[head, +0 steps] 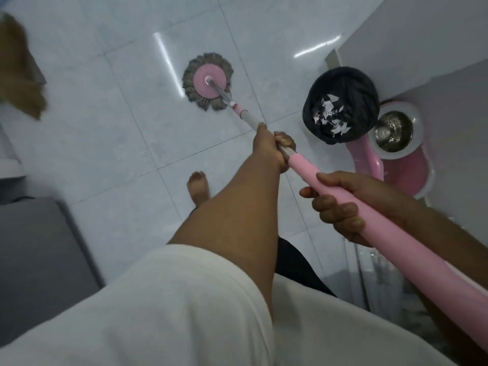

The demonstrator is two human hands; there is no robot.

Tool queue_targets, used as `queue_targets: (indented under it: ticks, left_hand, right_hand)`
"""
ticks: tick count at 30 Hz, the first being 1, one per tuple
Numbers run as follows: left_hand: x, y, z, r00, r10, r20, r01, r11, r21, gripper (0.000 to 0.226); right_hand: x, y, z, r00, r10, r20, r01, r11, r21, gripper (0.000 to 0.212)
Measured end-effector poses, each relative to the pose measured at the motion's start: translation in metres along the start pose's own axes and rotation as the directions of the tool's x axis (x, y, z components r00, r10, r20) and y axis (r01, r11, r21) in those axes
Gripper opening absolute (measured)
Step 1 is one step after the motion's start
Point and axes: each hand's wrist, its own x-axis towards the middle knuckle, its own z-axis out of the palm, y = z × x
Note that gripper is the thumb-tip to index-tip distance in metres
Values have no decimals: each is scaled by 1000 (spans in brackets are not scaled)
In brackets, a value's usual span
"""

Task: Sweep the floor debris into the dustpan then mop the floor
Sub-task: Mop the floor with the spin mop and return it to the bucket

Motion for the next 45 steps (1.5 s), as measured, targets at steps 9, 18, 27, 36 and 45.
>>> queue_targets:
  ticks: [9,18,27,36,45]
  left_hand:
    - [-44,48,-101,986,164,37,-132,892,-431,54]
    - [-92,130,-226,929,369,-33,-252,566,-785,49]
    - [-122,206,-338,890,426,-161,-328,355,-876,48]
    - [-115,196,-302,863,471,-185,-339,267,-902,52]
    - [-81,104,-185,889,433,-147,-292,291,-911,50]
  right_hand:
    - [42,22,67,973,212,-89,-230,900,-370,25]
    - [136,46,186,860,484,-163,-458,589,-666,20]
    - [239,93,280,807,491,-328,-511,305,-804,22]
    - [221,62,279,808,479,-343,-508,271,-818,24]
    - [127,-24,198,767,510,-389,-573,274,-772,25]
